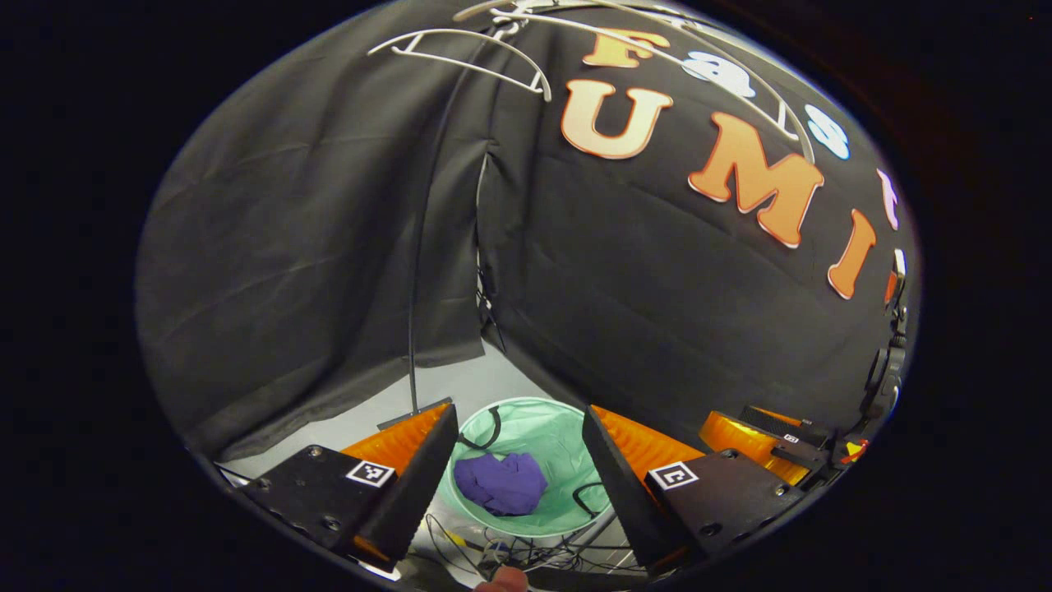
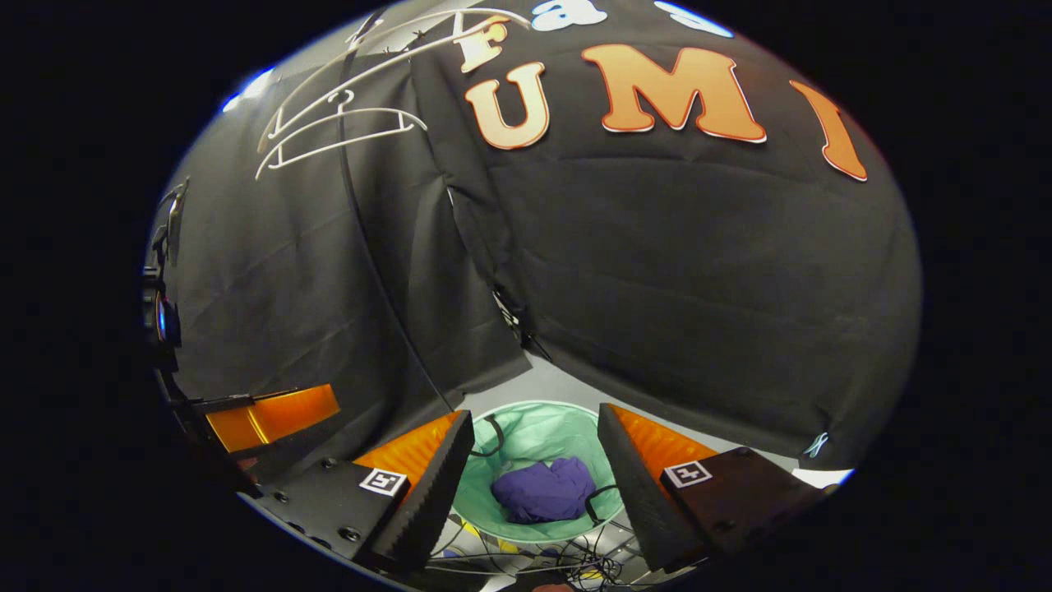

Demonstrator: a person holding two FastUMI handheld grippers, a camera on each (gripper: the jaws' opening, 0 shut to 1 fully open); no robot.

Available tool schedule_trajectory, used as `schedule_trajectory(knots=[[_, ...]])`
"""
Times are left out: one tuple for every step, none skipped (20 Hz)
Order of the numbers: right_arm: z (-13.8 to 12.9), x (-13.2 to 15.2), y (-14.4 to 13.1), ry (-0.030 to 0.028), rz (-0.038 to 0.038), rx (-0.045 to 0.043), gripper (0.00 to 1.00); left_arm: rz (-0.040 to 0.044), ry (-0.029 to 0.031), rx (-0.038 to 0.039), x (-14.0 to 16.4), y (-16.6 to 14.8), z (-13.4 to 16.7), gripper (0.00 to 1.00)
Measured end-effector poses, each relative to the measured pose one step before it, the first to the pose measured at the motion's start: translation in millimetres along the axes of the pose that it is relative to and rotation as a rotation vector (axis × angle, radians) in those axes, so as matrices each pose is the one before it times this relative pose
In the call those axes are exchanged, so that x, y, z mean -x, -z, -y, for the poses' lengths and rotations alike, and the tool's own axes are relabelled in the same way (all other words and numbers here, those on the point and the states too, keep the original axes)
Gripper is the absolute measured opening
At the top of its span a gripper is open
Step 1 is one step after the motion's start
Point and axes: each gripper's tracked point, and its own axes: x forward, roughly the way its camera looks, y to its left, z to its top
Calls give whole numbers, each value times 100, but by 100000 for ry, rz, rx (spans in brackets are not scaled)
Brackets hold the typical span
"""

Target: Grasp the clothes on the hanger with both hands and then place them into the laundry hamper below.

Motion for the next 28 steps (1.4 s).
schedule_trajectory(knots=[[-357,745,-1115,-339,2918,-222,98,2620,-210,1405,1066,-645,-346,97],[-558,1067,-1075,-495,3295,-851,98,2738,303,970,1191,-955,-468,98],[-674,1098,-1065,-814,3379,-1017,99,2897,546,639,1272,-955,-265,98],[-744,1131,-1048,90,3979,-803,98,2873,698,-288,1127,-804,-230,98],[-419,1516,-1217,852,4317,-193,98,2337,744,-515,1305,-796,-330,97],[-372,1853,-1307,1413,4752,-75,98,2697,950,-509,1354,-992,-364,97],[-425,1864,-1160,1559,4000,443,98,2736,1059,-90,1445,-1034,-97,97],[-390,2256,-994,1715,3864,1115,100,3354,1156,334,1562,-1041,-135,97],[-412,1799,-1078,733,3026,1429,100,4456,1160,474,1620,-1333,-234,97],[-565,1887,-1013,369,3538,1325,100,4820,1481,383,1820,-1273,-193,100],[-286,1744,-1348,958,3639,505,98,5038,1130,39,1643,-1590,-84,97],[-514,1976,-1078,1218,2687,482,97,2639,810,-295,1796,-1146,-188,92],[-214,1635,-871,1121,2219,204,96,2457,478,-1318,1759,-945,-259,92],[-428,1574,-810,508,2611,137,95,3000,-2236,-2501,1525,-893,-804,92],[-398,1696,-556,478,2551,76,94,2964,-3553,-2353,1372,-785,-752,92],[-243,1511,-588,327,2027,435,93,2911,-1218,-1411,915,-1667,72,91],[-38,1372,-582,415,1820,410,92,2839,-42,-689,802,-1206,150,92],[69,1349,-650,265,1906,287,91,2296,-120,-951,796,-908,-28,92],[-140,1177,-719,564,2079,710,90,1842,-55,-1709,838,-727,81,92],[17,878,-659,945,1780,1691,89,1817,140,-2189,543,-173,224,92],[-159,1122,-409,377,1024,2238,89,1436,-18,-1483,531,-281,360,92],[-199,717,-288,-159,444,1568,89,982,507,33,111,-335,454,92],[-446,561,-465,-502,1062,359,89,907,1419,1144,244,-183,439,92],[-320,492,-372,-261,1035,161,89,1226,993,1466,595,-396,-122,92],[81,602,-131,313,1069,546,89,1027,363,738,502,-454,-65,92],[261,589,-75,924,940,887,98,747,529,-52,614,-183,-19,92],[218,567,-130,225,1109,873,100,668,31,-640,599,-155,46,92],[-5,509,-89,-242,825,361,98,832,-346,-953,471,-224,50,92]])
